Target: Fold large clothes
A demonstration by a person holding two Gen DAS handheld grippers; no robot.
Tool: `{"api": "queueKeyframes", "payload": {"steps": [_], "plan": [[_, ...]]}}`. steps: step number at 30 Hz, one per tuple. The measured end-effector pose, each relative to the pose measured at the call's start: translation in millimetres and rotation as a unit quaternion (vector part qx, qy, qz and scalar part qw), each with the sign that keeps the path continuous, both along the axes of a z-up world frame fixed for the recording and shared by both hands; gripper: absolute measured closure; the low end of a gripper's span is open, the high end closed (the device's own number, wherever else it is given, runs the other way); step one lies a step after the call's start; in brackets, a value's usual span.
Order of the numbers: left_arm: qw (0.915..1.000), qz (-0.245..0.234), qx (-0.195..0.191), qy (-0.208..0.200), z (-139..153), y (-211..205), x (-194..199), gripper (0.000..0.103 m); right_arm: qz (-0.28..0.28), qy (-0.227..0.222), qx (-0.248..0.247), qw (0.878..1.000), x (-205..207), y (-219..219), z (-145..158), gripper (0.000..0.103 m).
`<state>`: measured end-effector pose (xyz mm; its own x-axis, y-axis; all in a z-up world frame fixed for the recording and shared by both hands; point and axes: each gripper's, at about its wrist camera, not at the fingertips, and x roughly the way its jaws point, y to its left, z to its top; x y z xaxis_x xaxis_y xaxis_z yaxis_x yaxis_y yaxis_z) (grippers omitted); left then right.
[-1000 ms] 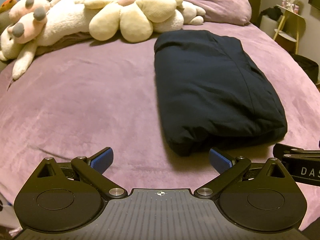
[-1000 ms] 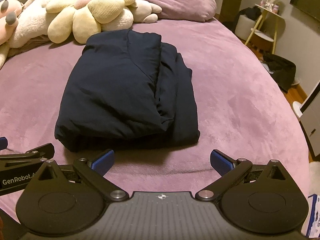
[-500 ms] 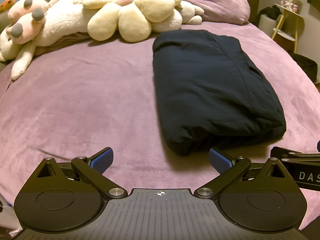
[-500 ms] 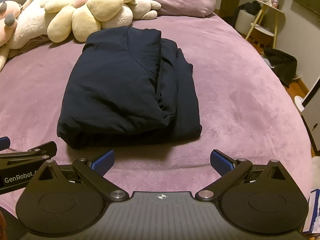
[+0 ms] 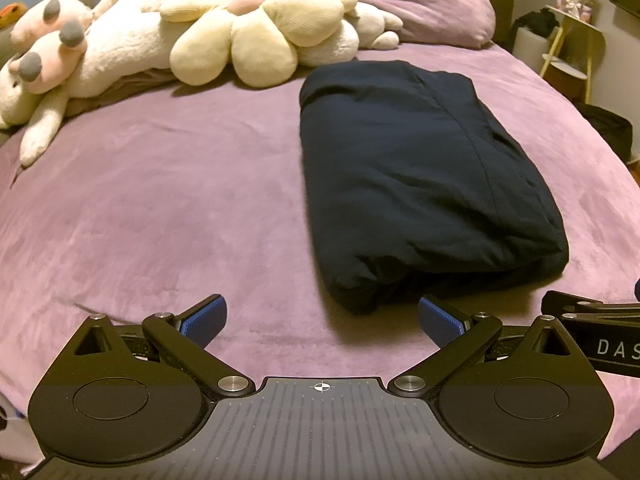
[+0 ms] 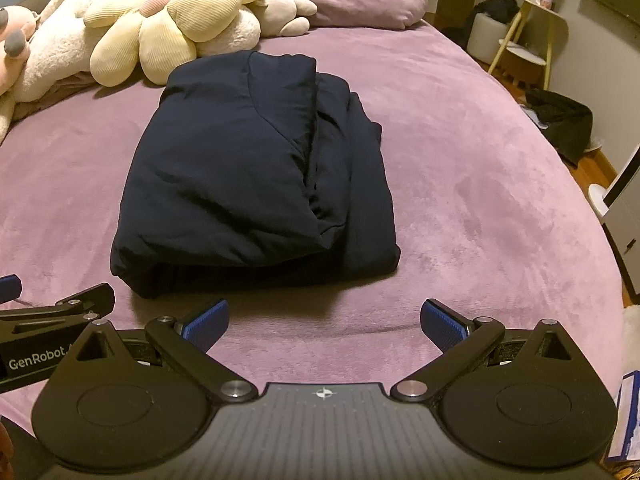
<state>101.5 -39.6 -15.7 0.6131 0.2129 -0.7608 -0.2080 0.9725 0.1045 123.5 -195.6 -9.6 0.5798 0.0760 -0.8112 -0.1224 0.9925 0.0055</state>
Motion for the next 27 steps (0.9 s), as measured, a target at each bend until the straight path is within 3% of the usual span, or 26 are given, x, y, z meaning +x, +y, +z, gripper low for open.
{"api": "queueKeyframes", "payload": {"steps": [27], "plan": [[1.0000,-0.003,0.001,0.003,0.7,-1.6,1.9,0.000,-0.009,0.006,0.012,1.000,1.8,-4.0,0.5,0.001]]}}
